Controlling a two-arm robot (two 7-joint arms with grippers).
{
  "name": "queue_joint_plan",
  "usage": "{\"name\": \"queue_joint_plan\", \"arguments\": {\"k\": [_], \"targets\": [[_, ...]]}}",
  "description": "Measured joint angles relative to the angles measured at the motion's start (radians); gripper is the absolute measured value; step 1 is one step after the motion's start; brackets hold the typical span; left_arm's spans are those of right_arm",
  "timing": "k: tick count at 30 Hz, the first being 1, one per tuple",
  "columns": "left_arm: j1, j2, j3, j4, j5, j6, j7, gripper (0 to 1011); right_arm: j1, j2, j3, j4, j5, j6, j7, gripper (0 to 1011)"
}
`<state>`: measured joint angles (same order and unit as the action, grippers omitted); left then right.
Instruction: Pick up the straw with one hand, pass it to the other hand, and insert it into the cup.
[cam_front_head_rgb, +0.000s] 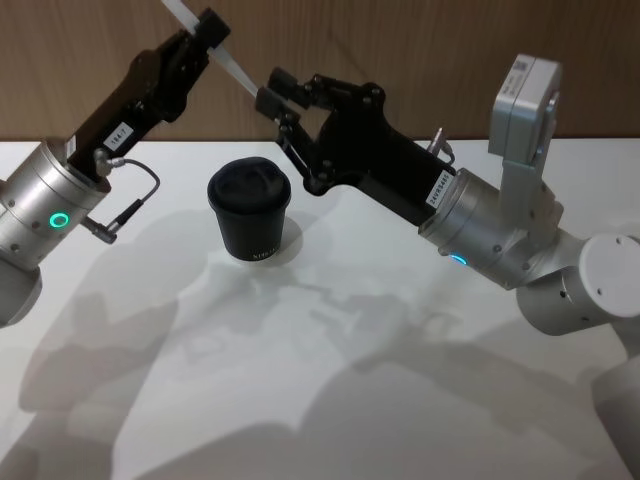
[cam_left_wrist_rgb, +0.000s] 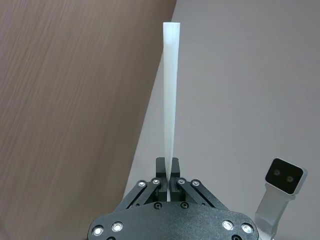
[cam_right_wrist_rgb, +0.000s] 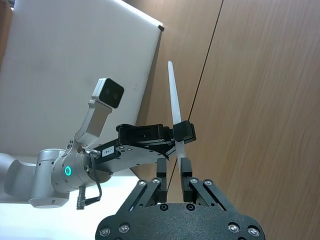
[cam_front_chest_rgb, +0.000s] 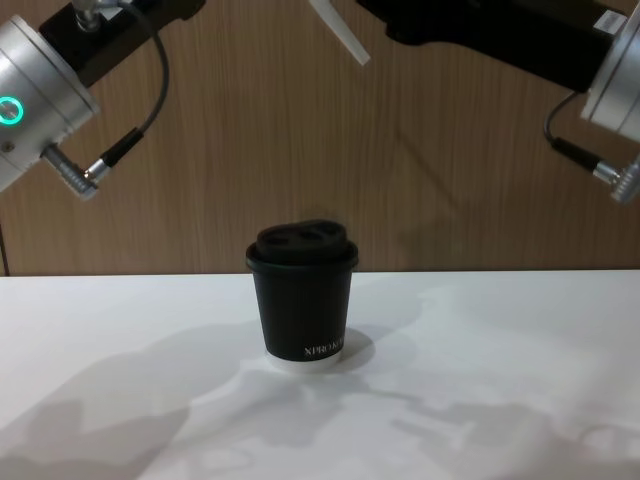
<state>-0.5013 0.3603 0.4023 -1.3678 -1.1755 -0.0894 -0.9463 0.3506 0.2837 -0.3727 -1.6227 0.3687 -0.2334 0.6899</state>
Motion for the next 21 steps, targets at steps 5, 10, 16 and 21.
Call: {"name": "queue_joint_plan", "arguments": {"k": [5,10,16,21], "targets": [[0.0,0.004,0.003,-0.001,0.001,-0.007,0.011,12,0.0,0.0,0.0,0.0,0.0,0.0,0.0,314],[0.002,0.01,0.006,-0.008,0.015,-0.019,0.032,2,0.0,0.0,0.0,0.0,0.0,0.0,0.0,455],[0.007,0.025,0.012,-0.026,0.072,-0.047,0.092,2,0.0,0.0,0.0,0.0,0.0,0.0,0.0,656],[0.011,0.037,0.019,-0.039,0.127,-0.064,0.146,2,0.0,0.0,0.0,0.0,0.0,0.0,0.0,847]]}}
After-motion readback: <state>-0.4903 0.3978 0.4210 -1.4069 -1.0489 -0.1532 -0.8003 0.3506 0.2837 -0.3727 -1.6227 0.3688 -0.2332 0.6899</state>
